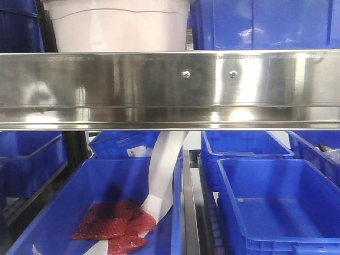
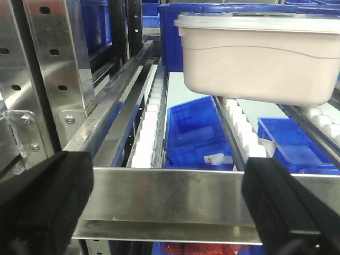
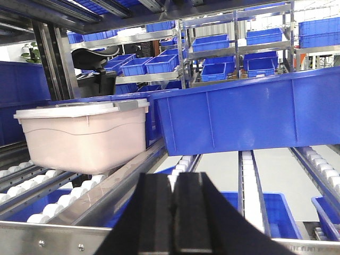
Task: Grab white bin and place on right shelf
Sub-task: 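Open both grippers and withdraw them below the shelf edge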
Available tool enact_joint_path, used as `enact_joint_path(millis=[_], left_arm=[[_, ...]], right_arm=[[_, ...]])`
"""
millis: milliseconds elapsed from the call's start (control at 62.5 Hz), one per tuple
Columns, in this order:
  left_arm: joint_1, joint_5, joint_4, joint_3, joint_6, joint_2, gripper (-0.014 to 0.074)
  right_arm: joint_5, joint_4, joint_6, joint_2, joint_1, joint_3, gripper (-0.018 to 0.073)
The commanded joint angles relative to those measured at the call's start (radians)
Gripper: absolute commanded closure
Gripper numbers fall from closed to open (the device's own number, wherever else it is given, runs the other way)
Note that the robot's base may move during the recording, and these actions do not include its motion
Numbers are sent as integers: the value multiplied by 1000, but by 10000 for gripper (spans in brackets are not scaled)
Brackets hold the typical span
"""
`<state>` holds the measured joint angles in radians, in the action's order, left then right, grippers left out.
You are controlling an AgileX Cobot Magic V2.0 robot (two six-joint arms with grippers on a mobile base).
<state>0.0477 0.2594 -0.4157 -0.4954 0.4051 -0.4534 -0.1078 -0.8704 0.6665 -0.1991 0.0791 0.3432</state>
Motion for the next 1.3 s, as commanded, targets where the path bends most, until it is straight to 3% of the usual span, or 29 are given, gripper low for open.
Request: enact_joint_path(millis=[0, 400, 512, 576, 656, 720, 1024, 1248, 1280], left_arm=[[-8, -74, -18, -30, -6, -3, 713], [-8, -74, -18, -29, -6, -3, 713], [-10, -76, 13, -8, -15, 0, 713], [-14, -76, 95, 5, -98, 16, 713], [-36, -78, 242, 33, -290, 57, 713], [-61, -95, 305, 73, -361, 108, 713], [-84, -175, 305, 347, -360, 363, 713], [-84, -313, 305, 550, -360, 478, 713], [-84, -278, 305, 544, -360, 475, 713]], right_arm=[[49, -11, 10, -10, -6, 26, 491], [49, -11, 10, -10, -6, 26, 491], [49, -11, 10, -10, -6, 26, 491], [49, -11, 10, -10, -6, 26, 491], [46, -11, 10, -10, -6, 26, 491], [46, -11, 10, -10, -6, 26, 491], [45, -11, 10, -10, -6, 26, 491], [45, -11, 10, -10, -6, 26, 491], [44, -11, 10, -10, -6, 26, 491]])
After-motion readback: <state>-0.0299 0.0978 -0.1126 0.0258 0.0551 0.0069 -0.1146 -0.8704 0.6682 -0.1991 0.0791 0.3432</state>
